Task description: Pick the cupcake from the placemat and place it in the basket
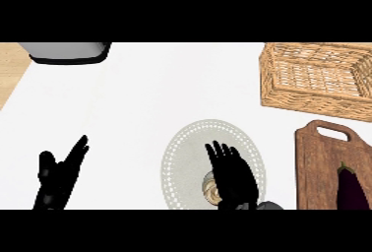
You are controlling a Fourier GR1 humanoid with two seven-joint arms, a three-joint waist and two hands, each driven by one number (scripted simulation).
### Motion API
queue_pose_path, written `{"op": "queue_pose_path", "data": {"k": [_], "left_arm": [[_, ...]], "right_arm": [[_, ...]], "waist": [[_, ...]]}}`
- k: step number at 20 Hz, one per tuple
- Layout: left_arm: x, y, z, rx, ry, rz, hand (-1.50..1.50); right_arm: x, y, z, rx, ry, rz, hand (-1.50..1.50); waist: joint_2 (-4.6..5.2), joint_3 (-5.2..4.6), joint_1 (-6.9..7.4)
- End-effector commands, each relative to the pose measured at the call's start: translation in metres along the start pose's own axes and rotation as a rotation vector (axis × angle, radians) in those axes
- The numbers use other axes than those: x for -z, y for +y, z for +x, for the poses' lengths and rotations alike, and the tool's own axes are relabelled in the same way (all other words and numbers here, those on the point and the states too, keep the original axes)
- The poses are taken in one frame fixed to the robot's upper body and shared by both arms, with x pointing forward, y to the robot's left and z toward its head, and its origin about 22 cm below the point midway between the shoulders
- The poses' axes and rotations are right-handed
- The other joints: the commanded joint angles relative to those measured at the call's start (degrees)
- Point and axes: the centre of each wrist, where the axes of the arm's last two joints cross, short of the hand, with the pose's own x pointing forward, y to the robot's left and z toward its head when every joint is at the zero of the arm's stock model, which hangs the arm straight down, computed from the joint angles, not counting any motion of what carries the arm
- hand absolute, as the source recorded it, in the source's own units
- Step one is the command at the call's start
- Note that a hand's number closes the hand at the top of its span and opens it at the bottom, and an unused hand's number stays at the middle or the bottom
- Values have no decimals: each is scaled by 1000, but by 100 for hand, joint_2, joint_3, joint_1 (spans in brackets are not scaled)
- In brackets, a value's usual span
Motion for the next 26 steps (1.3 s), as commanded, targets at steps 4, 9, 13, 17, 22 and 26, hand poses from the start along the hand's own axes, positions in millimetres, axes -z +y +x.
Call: {"op": "queue_pose_path", "data": {"k": [4,9,13,17,22,26], "left_arm": [[20,-2,-9,-29,97,-18,0],[0,5,-24,-21,103,-17,0],[9,-6,-6,-16,97,-17,0],[4,-8,-7,-18,79,-16,0],[3,3,-9,-11,78,-25,0],[6,-16,-11,-11,94,-7,0]], "right_arm": [[3,-1,0,-100,-57,-30,150],[1,24,-8,-171,-58,-73,150],[3,12,-17,-169,-73,-62,150],[54,2,18,-88,70,-80,150],[80,-47,26,-70,147,-183,150],[60,-53,48,39,117,-366,150]], "waist": [[45,-67,-35],[37,-65,-1],[39,-64,-16],[62,-62,81],[54,-64,68],[40,-63,6]]}}
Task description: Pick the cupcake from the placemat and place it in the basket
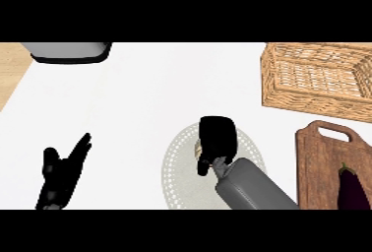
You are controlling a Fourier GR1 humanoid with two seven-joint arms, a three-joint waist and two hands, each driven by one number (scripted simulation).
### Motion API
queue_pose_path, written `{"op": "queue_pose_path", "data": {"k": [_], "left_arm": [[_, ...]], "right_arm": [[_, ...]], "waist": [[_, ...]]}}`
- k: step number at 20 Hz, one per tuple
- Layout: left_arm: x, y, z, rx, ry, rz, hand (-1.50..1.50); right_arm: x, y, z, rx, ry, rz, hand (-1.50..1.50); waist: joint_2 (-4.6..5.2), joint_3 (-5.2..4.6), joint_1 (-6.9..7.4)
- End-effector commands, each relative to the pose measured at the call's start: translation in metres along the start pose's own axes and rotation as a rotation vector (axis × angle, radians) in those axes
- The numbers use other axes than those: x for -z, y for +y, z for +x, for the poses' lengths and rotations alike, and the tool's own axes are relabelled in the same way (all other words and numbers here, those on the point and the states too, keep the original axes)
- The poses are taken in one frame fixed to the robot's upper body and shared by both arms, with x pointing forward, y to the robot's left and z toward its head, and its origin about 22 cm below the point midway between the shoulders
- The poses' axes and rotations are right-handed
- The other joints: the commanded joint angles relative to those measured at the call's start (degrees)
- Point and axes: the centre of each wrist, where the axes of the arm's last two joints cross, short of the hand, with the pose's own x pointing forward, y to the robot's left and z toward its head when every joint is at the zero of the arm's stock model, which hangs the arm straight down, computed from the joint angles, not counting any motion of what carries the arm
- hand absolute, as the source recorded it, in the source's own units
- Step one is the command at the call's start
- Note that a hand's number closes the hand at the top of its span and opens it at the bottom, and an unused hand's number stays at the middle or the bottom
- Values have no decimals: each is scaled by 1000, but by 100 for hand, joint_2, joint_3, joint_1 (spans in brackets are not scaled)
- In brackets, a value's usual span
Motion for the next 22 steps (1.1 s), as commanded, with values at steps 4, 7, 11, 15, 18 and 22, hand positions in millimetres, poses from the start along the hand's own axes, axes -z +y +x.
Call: {"op": "queue_pose_path", "data": {"k": [4,7,11,15,18,22], "left_arm": [[-11,5,-21,-12,85,8,0],[-7,-3,-18,-20,100,-8,0],[4,4,-13,-18,95,8,0],[-10,7,-16,-28,91,-4,0],[-11,5,-13,-27,103,12,0],[-5,-5,-8,-11,87,-22,0]], "right_arm": [[-16,-77,-10,650,-51,-323,150],[-33,-107,-4,755,-109,-492,150],[-49,-158,-19,812,-77,-586,150],[-52,-213,-48,764,40,-661,150],[-59,-222,-65,771,83,-706,150],[-48,-275,-80,827,129,-729,150]], "waist": [[-2,-32,-63],[-4,-58,-113],[11,-72,-156],[8,-72,-81],[11,-69,-71],[31,-71,-32]]}}
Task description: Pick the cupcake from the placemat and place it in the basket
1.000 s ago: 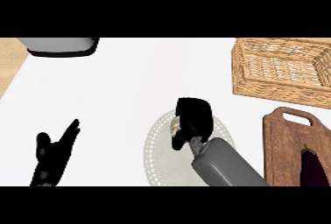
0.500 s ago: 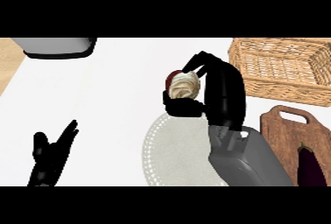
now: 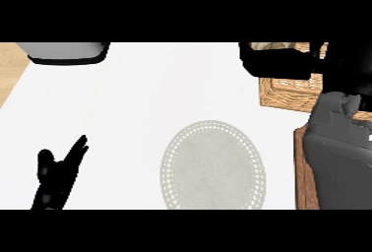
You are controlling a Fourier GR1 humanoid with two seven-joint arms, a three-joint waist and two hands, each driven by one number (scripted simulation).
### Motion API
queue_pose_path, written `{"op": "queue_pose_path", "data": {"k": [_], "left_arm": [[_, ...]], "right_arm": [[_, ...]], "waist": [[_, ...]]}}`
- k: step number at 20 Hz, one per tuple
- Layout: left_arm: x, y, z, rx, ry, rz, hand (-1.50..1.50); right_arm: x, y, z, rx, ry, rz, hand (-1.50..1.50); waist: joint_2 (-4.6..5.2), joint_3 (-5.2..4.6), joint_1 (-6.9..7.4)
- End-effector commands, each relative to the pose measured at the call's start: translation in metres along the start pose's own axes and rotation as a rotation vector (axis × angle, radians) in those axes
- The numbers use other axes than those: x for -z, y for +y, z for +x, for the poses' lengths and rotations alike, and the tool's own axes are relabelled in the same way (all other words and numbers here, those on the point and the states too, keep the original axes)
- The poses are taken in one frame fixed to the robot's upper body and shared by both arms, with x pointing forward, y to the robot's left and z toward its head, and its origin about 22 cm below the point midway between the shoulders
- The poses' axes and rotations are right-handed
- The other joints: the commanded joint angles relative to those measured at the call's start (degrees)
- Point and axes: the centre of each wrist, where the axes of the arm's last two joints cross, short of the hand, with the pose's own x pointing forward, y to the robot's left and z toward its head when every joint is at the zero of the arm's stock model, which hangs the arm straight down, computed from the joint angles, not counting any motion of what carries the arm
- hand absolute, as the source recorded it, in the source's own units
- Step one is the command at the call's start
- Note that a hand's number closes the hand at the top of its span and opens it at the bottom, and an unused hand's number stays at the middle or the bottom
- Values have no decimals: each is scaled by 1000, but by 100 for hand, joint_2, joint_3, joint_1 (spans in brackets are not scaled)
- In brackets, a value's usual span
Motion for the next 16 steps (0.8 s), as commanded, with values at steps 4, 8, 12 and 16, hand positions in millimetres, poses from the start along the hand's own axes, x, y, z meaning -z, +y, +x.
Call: {"op": "queue_pose_path", "data": {"k": [4,8,12,16], "left_arm": [[-1,-4,-24,-12,75,-18,0],[3,-19,-21,-20,86,-28,0],[1,-4,-20,-37,84,-18,0],[7,-13,-7,-7,66,-37,0]], "right_arm": [[62,-54,3,-16,103,-72,150],[77,-32,-13,-81,136,-62,150],[105,-56,-52,-122,130,-51,150],[128,-43,-51,-112,147,-56,150]], "waist": [[50,-51,47],[64,-51,76],[64,-47,58],[69,-48,99]]}}
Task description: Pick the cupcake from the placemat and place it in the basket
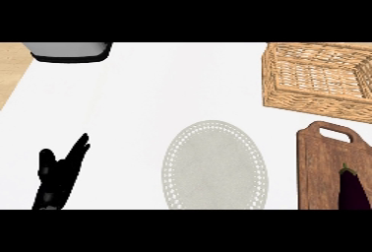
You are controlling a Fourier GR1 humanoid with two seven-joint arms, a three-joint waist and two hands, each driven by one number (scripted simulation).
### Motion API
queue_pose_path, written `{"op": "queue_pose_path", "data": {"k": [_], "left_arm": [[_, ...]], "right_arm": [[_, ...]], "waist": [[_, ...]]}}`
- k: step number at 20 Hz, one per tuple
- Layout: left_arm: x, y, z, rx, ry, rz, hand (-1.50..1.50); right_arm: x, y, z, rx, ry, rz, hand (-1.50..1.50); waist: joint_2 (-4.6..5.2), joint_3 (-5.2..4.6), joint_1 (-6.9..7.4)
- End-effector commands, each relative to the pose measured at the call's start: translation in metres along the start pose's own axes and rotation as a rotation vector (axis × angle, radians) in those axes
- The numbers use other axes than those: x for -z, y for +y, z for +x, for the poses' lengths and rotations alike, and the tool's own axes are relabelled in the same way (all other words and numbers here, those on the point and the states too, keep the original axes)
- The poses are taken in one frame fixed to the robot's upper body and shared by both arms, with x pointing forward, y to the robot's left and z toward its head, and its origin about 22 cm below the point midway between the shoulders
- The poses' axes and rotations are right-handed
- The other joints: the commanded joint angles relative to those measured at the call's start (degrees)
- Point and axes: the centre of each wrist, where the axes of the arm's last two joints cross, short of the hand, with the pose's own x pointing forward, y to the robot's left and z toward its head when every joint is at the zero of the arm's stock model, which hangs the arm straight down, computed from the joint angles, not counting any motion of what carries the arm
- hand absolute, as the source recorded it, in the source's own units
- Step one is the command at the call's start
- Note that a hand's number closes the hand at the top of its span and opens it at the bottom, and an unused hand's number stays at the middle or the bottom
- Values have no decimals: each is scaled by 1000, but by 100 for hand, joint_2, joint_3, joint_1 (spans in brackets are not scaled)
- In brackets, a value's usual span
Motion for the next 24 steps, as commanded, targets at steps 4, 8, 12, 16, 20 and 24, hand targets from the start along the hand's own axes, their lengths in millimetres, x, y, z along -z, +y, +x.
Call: {"op": "queue_pose_path", "data": {"k": [4,8,12,16,20,24], "left_arm": [[5,3,-22,-19,90,-23,0],[11,-5,-15,-8,91,-17,0],[-2,-7,-24,-12,103,-22,0],[-8,-24,-18,-3,87,-35,0],[-4,0,-9,-14,95,-11,0],[-2,-16,-18,-18,94,-27,0]], "right_arm": [[31,19,-53,40,13,15,150],[46,37,-56,82,83,34,150],[55,31,-92,223,123,29,150],[61,34,-129,221,123,25,150],[71,34,-144,230,104,32,150],[73,19,-180,-99,184,-23,150]], "waist": [[40,-52,-12],[51,-53,16],[38,-49,10],[30,-48,11],[36,-48,31],[57,-51,18]]}}
